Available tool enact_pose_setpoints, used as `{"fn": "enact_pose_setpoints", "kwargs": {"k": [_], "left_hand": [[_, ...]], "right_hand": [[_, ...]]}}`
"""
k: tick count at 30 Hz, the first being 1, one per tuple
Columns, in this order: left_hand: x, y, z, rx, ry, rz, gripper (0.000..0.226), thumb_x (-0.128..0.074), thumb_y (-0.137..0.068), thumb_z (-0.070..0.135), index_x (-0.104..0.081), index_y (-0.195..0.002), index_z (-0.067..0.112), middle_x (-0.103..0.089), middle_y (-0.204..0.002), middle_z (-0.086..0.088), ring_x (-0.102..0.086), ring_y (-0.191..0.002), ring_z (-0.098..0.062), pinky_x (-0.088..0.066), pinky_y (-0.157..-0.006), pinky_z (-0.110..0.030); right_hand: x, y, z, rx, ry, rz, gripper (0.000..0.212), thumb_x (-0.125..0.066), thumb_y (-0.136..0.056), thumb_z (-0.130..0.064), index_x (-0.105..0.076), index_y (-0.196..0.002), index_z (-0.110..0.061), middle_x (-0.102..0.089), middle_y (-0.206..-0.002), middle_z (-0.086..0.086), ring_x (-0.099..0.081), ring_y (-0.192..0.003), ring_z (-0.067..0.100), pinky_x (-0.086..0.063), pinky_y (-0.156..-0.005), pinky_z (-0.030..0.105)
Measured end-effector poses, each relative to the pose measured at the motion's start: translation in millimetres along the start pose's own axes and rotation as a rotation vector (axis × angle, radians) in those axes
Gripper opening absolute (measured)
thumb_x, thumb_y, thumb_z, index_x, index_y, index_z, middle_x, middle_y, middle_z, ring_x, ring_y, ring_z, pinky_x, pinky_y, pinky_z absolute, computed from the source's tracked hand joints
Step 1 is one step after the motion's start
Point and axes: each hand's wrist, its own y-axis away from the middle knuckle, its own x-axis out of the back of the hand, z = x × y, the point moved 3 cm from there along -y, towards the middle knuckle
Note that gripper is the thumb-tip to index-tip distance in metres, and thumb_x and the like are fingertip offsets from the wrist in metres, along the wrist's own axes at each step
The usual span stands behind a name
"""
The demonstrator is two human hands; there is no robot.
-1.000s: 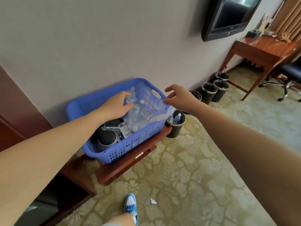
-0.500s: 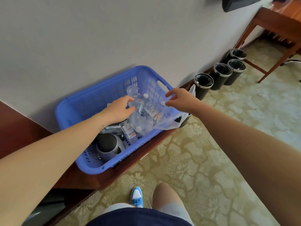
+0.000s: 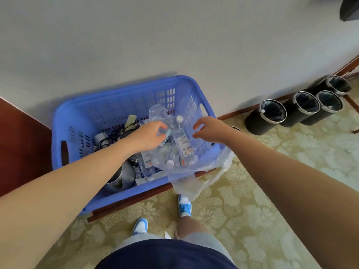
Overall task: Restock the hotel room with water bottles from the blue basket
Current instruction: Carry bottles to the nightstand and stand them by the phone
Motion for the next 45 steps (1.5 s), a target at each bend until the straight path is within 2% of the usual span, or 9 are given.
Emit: {"fn": "enact_pose_setpoints", "kwargs": {"k": [3, 11, 13, 15, 18, 23, 27, 37, 45], "left_hand": [[-11.1, -17.1, 8.9, 0.046, -0.008, -0.015, 0.042, -0.050, -0.101, 0.026, -0.045, -0.141, 0.014, -0.044, -0.149, -0.007, -0.049, -0.131, -0.024, -0.042, -0.102, -0.033], [-53.9, -57.4, 6.4, 0.194, -0.034, -0.144, 0.041, -0.047, -0.100, 0.024, -0.046, -0.140, 0.013, -0.046, -0.144, -0.010, -0.049, -0.127, -0.025, -0.040, -0.095, -0.030], [-63.4, -64.2, 5.0, 0.211, -0.013, -0.173, 0.033, -0.047, -0.100, 0.029, -0.050, -0.130, 0.015, -0.055, -0.126, -0.007, -0.058, -0.103, -0.021, -0.046, -0.078, -0.029], [-73.1, -69.7, 4.3, 0.232, -0.008, -0.210, 0.025, -0.048, -0.100, 0.033, -0.053, -0.121, 0.021, -0.059, -0.111, -0.003, -0.059, -0.086, -0.017, -0.039, -0.061, -0.023], [-95.3, -77.4, -5.6, 0.301, -0.094, -0.306, 0.038, -0.045, -0.101, 0.022, -0.049, -0.136, 0.009, -0.054, -0.133, -0.014, -0.056, -0.115, -0.029, -0.042, -0.081, -0.028], [-129.0, -84.4, -26.5, 0.367, -0.255, -0.498, 0.046, -0.044, -0.100, 0.019, -0.039, -0.145, 0.014, -0.040, -0.147, -0.017, -0.040, -0.135, -0.029, -0.042, -0.098, -0.036], [-144.6, -91.6, -30.8, 0.358, -0.362, -0.524, 0.050, -0.049, -0.098, 0.023, -0.038, -0.146, 0.021, -0.049, -0.139, -0.012, -0.046, -0.129, -0.029, -0.044, -0.103, -0.042], [-165.6, -96.6, -38.4, 0.386, -0.474, -0.490, 0.038, -0.047, -0.098, 0.024, -0.049, -0.136, 0.017, -0.049, -0.141, -0.008, -0.047, -0.130, -0.028, -0.041, -0.097, -0.039], [-159.8, -95.1, -43.1, 0.396, -0.588, -0.404, 0.036, -0.051, -0.095, 0.012, -0.057, -0.129, 0.020, -0.057, -0.135, -0.005, -0.053, -0.125, -0.025, -0.039, -0.095, -0.035]], "right_hand": [[-0.4, -24.1, 5.4, 0.022, 0.086, -0.074, 0.041, -0.060, -0.093, -0.018, -0.059, -0.124, 0.010, -0.057, -0.131, 0.027, -0.056, -0.118, 0.038, -0.046, -0.097, 0.043], [-37.0, -80.1, 26.5, 0.073, 0.227, -0.300, 0.040, -0.059, -0.094, -0.020, -0.059, -0.127, 0.003, -0.056, -0.134, 0.021, -0.054, -0.121, 0.037, -0.044, -0.102, 0.043], [-51.4, -91.9, 31.4, 0.079, 0.262, -0.356, 0.039, -0.058, -0.095, -0.021, -0.059, -0.127, 0.002, -0.058, -0.132, 0.019, -0.055, -0.119, 0.035, -0.045, -0.101, 0.041], [-64.8, -101.3, 35.8, 0.078, 0.291, -0.397, 0.040, -0.056, -0.095, -0.020, -0.059, -0.128, 0.002, -0.059, -0.131, 0.020, -0.057, -0.118, 0.036, -0.046, -0.100, 0.041], [-84.6, -114.1, 39.7, 0.094, 0.340, -0.442, 0.039, -0.055, -0.096, -0.020, -0.056, -0.130, -0.001, -0.055, -0.136, 0.017, -0.053, -0.122, 0.034, -0.044, -0.101, 0.038], [-122.1, -125.4, 51.0, 0.118, 0.468, -0.595, 0.041, -0.053, -0.097, -0.020, -0.053, -0.136, -0.009, -0.050, -0.142, 0.011, -0.051, -0.127, 0.030, -0.042, -0.101, 0.034], [-152.1, -127.7, 68.6, 0.075, 0.556, -0.698, 0.046, -0.052, -0.100, -0.031, -0.049, -0.141, -0.012, -0.049, -0.145, 0.009, -0.047, -0.132, 0.029, -0.039, -0.108, 0.037], [-168.5, -132.8, 85.1, 0.028, 0.507, -0.710, 0.050, -0.043, -0.102, -0.041, -0.043, -0.148, -0.021, -0.042, -0.151, 0.006, -0.039, -0.138, 0.029, -0.030, -0.112, 0.038], [-157.7, -126.7, 76.4, 0.047, 0.604, -0.675, 0.038, -0.044, -0.102, -0.027, -0.052, -0.139, -0.021, -0.048, -0.143, 0.010, -0.047, -0.128, 0.032, -0.041, -0.107, 0.046]]}}
